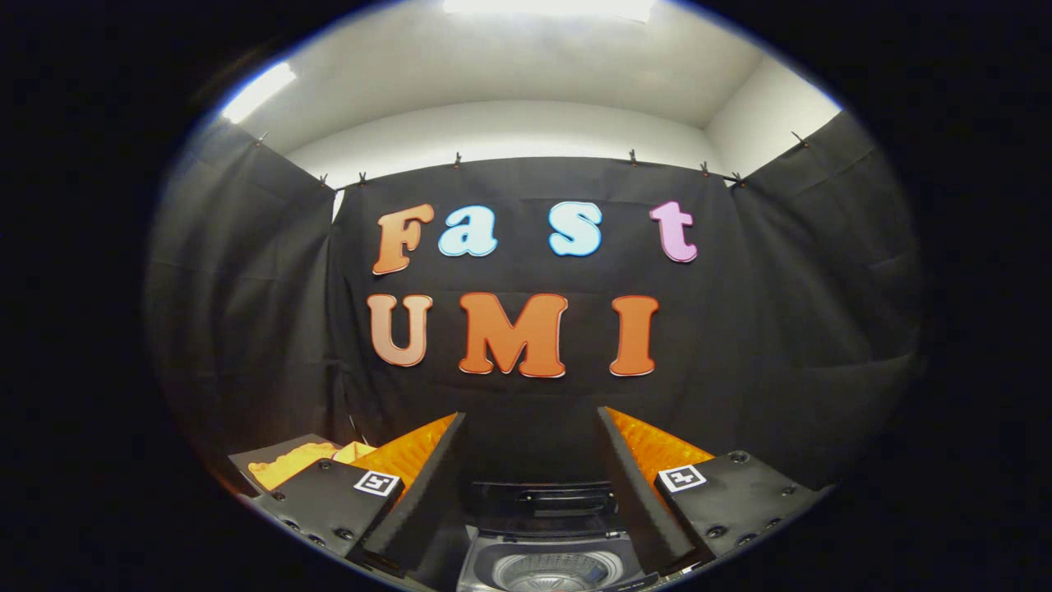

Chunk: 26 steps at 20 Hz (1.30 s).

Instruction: Put the clothes into the washing machine and then close the washing machine lid.

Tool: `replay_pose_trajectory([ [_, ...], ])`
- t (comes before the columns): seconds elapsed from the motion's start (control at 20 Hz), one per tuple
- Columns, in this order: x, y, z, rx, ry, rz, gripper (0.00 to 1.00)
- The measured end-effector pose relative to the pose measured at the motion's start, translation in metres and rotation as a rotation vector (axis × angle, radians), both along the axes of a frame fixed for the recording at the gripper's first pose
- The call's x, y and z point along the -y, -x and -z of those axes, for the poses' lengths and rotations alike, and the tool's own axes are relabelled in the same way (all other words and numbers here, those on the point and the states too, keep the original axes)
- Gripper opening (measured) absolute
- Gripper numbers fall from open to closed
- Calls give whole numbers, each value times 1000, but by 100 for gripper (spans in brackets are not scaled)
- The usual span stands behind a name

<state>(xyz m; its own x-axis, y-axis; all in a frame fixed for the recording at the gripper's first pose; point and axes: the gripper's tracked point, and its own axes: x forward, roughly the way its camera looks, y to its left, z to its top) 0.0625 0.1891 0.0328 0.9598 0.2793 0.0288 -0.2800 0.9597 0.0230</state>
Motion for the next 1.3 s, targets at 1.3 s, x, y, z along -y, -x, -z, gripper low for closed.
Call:
replay_pose_trajectory([
  [1.3, -339, -8, 171, -382, 119, -376, 99],
])
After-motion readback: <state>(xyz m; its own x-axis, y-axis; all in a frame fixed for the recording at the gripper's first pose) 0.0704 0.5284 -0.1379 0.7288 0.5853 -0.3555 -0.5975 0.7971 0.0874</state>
